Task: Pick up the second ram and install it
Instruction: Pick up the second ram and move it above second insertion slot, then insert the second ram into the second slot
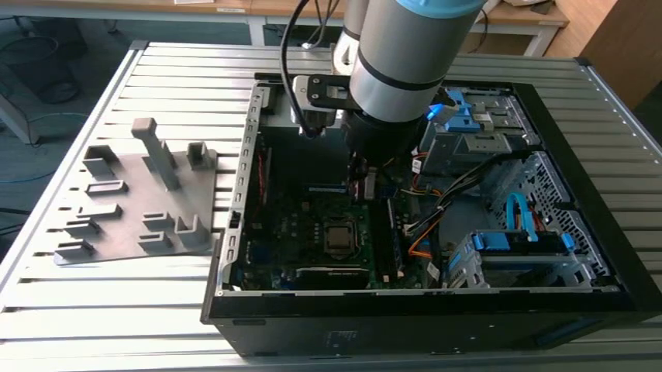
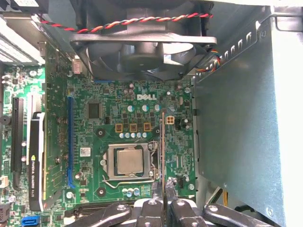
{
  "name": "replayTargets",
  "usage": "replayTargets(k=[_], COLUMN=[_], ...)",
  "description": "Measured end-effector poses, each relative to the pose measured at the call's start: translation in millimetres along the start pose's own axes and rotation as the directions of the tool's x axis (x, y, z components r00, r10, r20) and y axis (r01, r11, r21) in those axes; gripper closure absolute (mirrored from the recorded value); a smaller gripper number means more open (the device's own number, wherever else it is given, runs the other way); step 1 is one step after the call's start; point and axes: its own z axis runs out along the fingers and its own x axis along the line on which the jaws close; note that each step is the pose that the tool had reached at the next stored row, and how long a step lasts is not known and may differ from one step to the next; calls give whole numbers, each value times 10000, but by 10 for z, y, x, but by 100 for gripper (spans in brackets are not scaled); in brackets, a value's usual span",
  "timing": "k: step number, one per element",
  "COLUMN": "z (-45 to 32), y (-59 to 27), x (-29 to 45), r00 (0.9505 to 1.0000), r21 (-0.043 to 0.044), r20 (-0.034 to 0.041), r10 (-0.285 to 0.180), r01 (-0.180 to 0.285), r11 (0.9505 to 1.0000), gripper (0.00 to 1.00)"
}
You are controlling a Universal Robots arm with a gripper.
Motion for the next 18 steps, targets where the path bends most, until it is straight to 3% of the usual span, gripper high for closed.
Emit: replayTargets(k=[10,12,18], z=[0,-6,-28], y=[-1,-3,-12], x=[8,43,242], r00=[10000,10000,10000], r21=[0,-1,0], r20=[2,-2,0], r10=[-2,-1,-1], r01=[2,1,1], r11=[10000,10000,10000], gripper=[86,86,86])
